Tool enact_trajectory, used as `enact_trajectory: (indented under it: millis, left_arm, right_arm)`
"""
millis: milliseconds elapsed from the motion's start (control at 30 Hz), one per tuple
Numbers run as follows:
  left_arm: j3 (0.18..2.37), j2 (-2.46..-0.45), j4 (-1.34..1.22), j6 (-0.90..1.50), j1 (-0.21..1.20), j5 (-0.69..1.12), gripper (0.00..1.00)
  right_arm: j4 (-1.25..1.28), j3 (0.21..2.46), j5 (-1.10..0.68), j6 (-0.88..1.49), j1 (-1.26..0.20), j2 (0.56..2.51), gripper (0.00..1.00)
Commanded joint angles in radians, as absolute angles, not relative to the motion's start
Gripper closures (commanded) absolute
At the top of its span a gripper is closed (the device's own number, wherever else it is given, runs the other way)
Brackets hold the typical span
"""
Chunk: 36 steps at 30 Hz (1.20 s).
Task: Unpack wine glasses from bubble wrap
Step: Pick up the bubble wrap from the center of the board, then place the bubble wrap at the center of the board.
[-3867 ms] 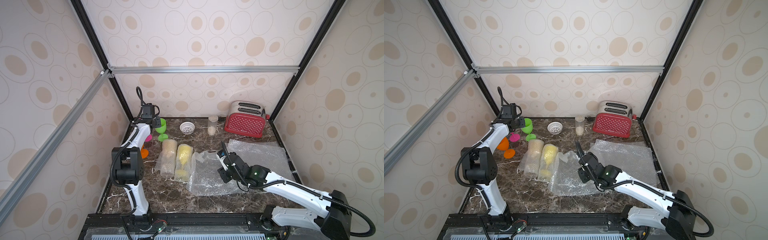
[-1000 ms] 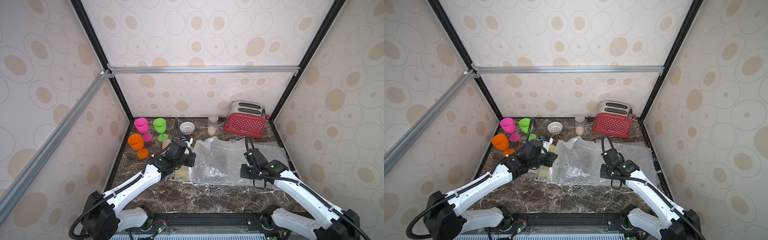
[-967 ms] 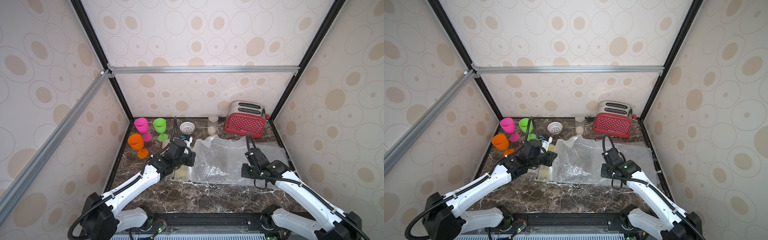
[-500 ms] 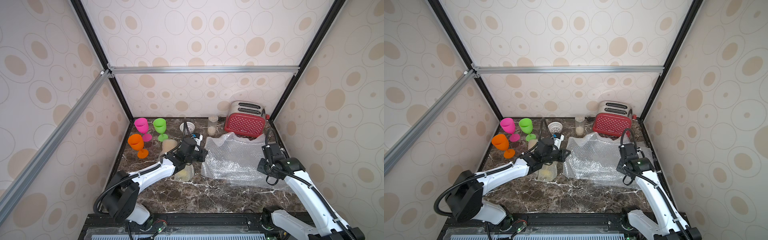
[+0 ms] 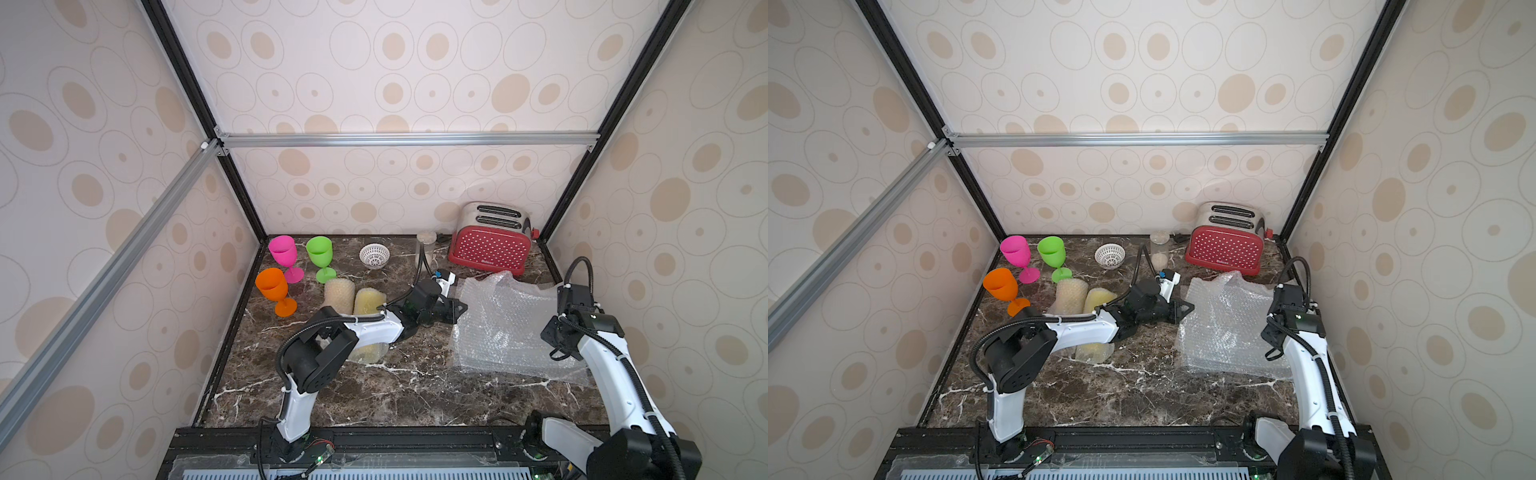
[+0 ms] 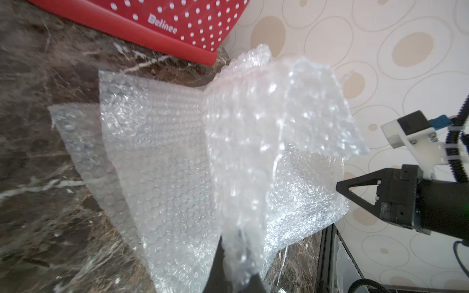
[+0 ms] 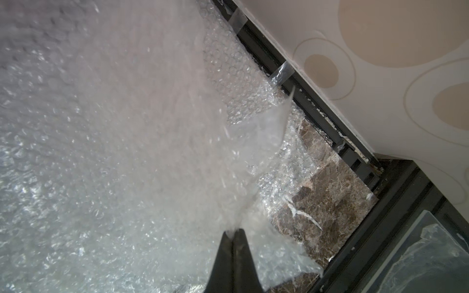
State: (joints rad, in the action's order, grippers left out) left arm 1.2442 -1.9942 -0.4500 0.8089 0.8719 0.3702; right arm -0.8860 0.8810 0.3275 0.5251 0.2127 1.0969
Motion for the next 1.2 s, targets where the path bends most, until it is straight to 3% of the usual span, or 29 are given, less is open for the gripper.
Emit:
enact_trajectory:
  millis: [0,100,333,467,700,1000,1167]
  left_arm:
    - [1.296,-2.04,-0.512,0.877,0.877,0.409,0.99]
    - [1.302,-2.056,-0.469,0.885,0.876,0.391,0.91]
    - [1.388,-2.029,-0.215,0.786,0.874,0.291,0.46]
    - [1.415,-1.99,-0.109,0.737,0.864,0.264,0.29]
    - [1.36,-1.827,0.021,0.661,0.834,0.198,0.22]
    - [1.152,-1.519,0.216,0.58,0.724,0.107,0.23]
    - [1.013,-1.359,0.275,0.574,0.615,0.102,0.24]
  right_arm:
    - [-0.853,0.862,0.312,0.497,0.227,1.128,0.99]
    - [-0.855,0.855,0.293,0.485,0.227,1.152,0.9]
    - [-0.883,0.898,0.252,0.459,0.226,1.065,0.49]
    - [-0.898,0.941,0.182,0.448,0.226,1.012,0.44]
    - [-0.901,1.008,0.032,0.453,0.122,1.021,0.44]
    - [-0.764,1.068,-0.006,0.571,-0.359,1.173,0.43]
    - [-0.635,1.133,-0.031,0.612,-0.596,1.372,0.43]
